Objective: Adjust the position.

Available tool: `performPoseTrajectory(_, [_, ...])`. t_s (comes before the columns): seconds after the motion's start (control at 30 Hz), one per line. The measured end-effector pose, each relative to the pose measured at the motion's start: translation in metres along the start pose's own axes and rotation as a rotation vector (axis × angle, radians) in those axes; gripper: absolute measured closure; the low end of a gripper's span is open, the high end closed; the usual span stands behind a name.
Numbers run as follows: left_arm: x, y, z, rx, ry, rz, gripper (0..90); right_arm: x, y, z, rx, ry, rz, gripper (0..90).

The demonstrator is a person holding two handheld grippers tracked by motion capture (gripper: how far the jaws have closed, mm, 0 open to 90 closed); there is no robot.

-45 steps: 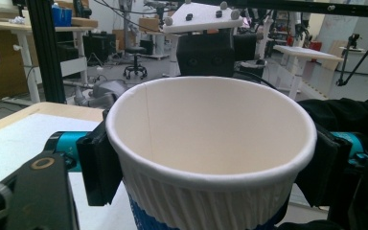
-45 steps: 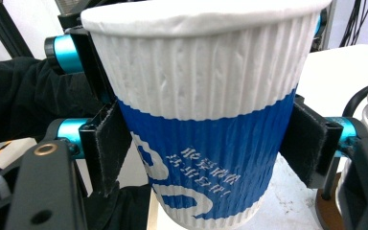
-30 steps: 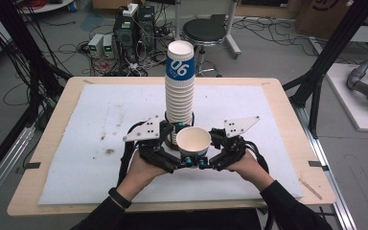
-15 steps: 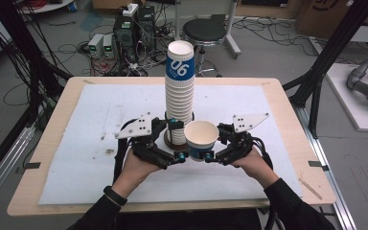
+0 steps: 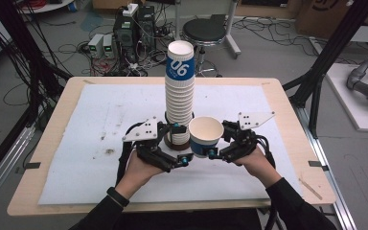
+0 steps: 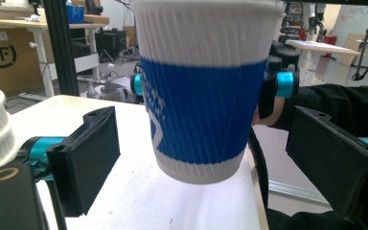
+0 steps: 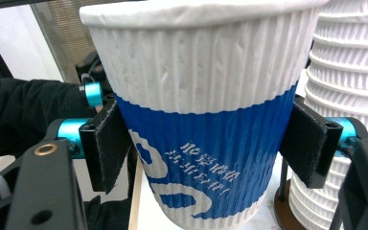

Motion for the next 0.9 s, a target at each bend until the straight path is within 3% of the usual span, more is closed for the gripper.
performPoseTrajectory(0.6, [0.018, -0.019, -0.007, 0.009, 0.014, 0.051, 11.3, -0.002, -0.009, 0.006, -0.031, -0.001, -0.017, 25.8])
performPoseTrajectory(0.9, [0.020, -0.021, -0.008, 0.009, 0.015, 0.044, 14.8, 0.000, -0.016, 0.009, -0.045, -0.002, -0.010, 25.8])
Point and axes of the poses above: each handheld gripper's, and its own axes: y roughly backward along the jaws, x roughly out of its underside, z roughly to its left, the point moved 2 cm from there along -y, roughly forward along the jaws, and after that the axes turned 5 degrees about -x, right-handed, at the moved point
